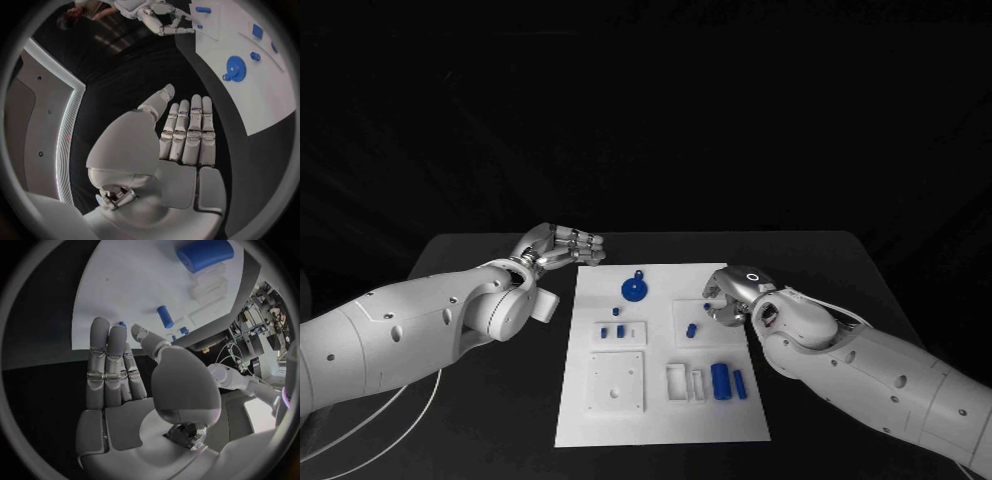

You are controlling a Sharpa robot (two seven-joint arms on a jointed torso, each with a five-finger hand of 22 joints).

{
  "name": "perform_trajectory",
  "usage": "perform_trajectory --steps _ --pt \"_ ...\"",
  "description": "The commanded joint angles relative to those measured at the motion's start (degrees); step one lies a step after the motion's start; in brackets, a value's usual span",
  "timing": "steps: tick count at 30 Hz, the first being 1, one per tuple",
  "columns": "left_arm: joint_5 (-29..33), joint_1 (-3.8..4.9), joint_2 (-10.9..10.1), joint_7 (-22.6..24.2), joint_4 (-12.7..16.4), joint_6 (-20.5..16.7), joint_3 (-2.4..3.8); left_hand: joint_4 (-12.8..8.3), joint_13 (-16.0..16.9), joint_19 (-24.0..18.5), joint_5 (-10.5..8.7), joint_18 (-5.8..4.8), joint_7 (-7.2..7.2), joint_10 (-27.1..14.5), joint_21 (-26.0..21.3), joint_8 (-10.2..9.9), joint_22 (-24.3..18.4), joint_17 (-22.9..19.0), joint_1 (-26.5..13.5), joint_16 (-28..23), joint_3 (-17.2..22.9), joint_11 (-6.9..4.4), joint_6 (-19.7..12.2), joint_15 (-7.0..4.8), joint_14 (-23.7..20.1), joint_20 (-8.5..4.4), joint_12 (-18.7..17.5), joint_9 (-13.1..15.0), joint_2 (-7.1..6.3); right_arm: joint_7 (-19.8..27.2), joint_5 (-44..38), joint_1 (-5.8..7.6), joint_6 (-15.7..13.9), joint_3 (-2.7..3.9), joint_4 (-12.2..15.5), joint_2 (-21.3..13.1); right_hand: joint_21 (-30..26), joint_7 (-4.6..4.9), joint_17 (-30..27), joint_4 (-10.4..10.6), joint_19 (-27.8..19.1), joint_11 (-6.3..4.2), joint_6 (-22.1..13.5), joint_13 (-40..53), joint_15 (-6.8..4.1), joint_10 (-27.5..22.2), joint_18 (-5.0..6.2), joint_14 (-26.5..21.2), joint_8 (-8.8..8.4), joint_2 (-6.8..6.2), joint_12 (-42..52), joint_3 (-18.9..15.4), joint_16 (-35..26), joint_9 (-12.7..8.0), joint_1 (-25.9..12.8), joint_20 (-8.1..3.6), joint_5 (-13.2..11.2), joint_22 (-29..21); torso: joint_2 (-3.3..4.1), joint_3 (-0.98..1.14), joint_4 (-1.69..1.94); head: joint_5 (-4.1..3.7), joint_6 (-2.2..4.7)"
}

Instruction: Assemble the parts on the task board

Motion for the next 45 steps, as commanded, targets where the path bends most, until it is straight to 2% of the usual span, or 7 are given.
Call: perform_trajectory --steps 1,12,23,31,37,41,45 --pt "2.72 0.09 0.09 2.4 0.12 0.03 0.07 -0.23 -0.02 0.09 0.39 1.11 0.22 -0.33 0.31 0.18 -0.09 -0.01 0.09 -0.32 0.06 0.09 0.1 -0.05 -0.4 0.35 -0.15 0.03 0.63 -0.66 -1.83 -0.07 -1.77 -0.16 -0.86 0.67 -0.25 0.23 0.1 0.11 -0.45 -0.12 -0.15 -0.07 0.14 0.11 0.81 -0.16 -0.27 -0.46 -0.17 1.38 0.37 -0.06 -0.12 0.12 -0.5 0.92 -0.01 0.04 0.01 0.13 -0.15" --pt "2.97 0.08 0.37 3.04 0.3 0.22 0.06 -0.32 -0.02 -0.17 0.43 1.17 0.32 -0.52 0.25 0.13 -0.43 -0.03 -0.25 -0.34 0.06 0.17 -0.11 0.14 -0.87 0.55 -0.16 0.01 0.8 0.25 -0.93 -0.1 -1.63 -0.92 -3.55 2.43 0.72 0.1 0.6 0.28 -1.12 -0.65 0.68 -0.07 -0.01 2.71 1.05 -0.36 -0.27 -0.31 -0.2 5.81 1.59 -0.03 -0.52 -0.02 -0.54 5.48 -0.01 0.02 -0.08 0.25 -0.33" --pt "2.91 0.08 0.52 3.07 0.33 0.47 0.06 -0.4 -0.02 -0.09 0.44 1.23 0.36 -0.71 0.27 0.17 -1.88 -0.02 -0.45 -0.34 -0.1 0.23 -0.35 0.25 -1.22 0.72 -0.14 0.02 0.92 0.6 -0.8 -0.1 -1.09 -2.11 -5.42 3.47 1.58 -0.37 0.8 0.27 -1.58 -1.29 2.34 -0.03 -0.3 5.0 1.06 -0.47 -0.23 0.54 -0.19 6.57 2.06 0.01 -0.55 -0.26 -0.6 9.01 0.02 0.08 -0.03 0.22 -0.45" --pt "2.91 0.08 0.55 3.06 0.28 0.54 0.06 -0.37 -0.02 -0.1 0.42 1.22 0.43 -0.76 0.25 0.12 -1.97 -0.02 -0.51 -0.34 -0.14 0.26 -0.57 0.28 -1.25 0.73 -0.15 0.0 0.89 0.92 -0.54 -0.11 -1.18 -2.73 -6.33 4.2 1.03 -0.53 0.75 0.3 -1.64 -1.47 2.84 -0.02 -0.34 5.52 1.01 -0.45 -0.24 1.0 -0.17 6.31 2.13 0.01 -0.89 -0.29 -0.81 11.41 -0.01 0.05 -0.05 0.26 -0.59" --pt "2.91 0.08 0.64 2.96 0.2 0.66 0.06 -0.37 -0.02 0.09 0.39 1.22 0.44 -0.85 0.29 0.17 -3.18 -0.01 -0.54 -0.34 -0.31 0.29 -0.64 0.31 -1.33 0.77 -0.15 0.02 0.92 1.03 -0.34 -0.11 -1.34 -3.02 -6.83 4.62 -0.23 -0.81 0.79 0.53 -1.1 -1.81 3.71 0.0 -0.46 6.48 0.86 -0.4 -0.2 1.75 -0.16 5.69 2.37 0.04 -1.16 -0.34 -1.05 13.03 -0.04 0.01 -0.09 0.24 -0.69" --pt "2.91 0.08 0.67 2.87 0.19 0.75 0.06 -0.37 -0.02 0.09 0.39 1.22 0.44 -0.85 0.29 0.17 -3.18 -0.01 -0.54 -0.34 -0.31 0.29 -0.64 0.31 -1.33 0.77 -0.15 0.02 0.92 0.54 -0.58 -0.12 -1.88 -3.15 -7.11 4.84 0.07 -1.58 0.83 0.42 -1.1 -2.91 6.57 0.12 -1.15 9.97 0.26 -0.53 0.08 3.01 -0.06 5.26 2.33 0.32 -0.63 -0.92 -1.23 14.03 -0.01 0.02 -0.05 0.14 -0.79" --pt "2.91 0.08 0.69 2.81 0.16 0.83 0.06 -0.37 -0.02 0.09 0.39 1.22 0.44 -0.85 0.29 0.17 -3.18 -0.01 -0.54 -0.34 -0.31 0.29 -0.64 0.31 -1.33 0.77 -0.15 0.02 0.92 -0.28 -1.19 -0.12 -2.25 -3.2 -7.28 4.95 0.98 -2.01 0.85 -0.67 -1.32 -3.53 8.52 0.18 -1.68 12.14 -0.36 -0.53 -0.03 3.95 -0.04 5.46 2.16 0.43 0.05 -1.59 -1.31 15.69 -0.03 0.02 -0.07 0.04 -0.89"
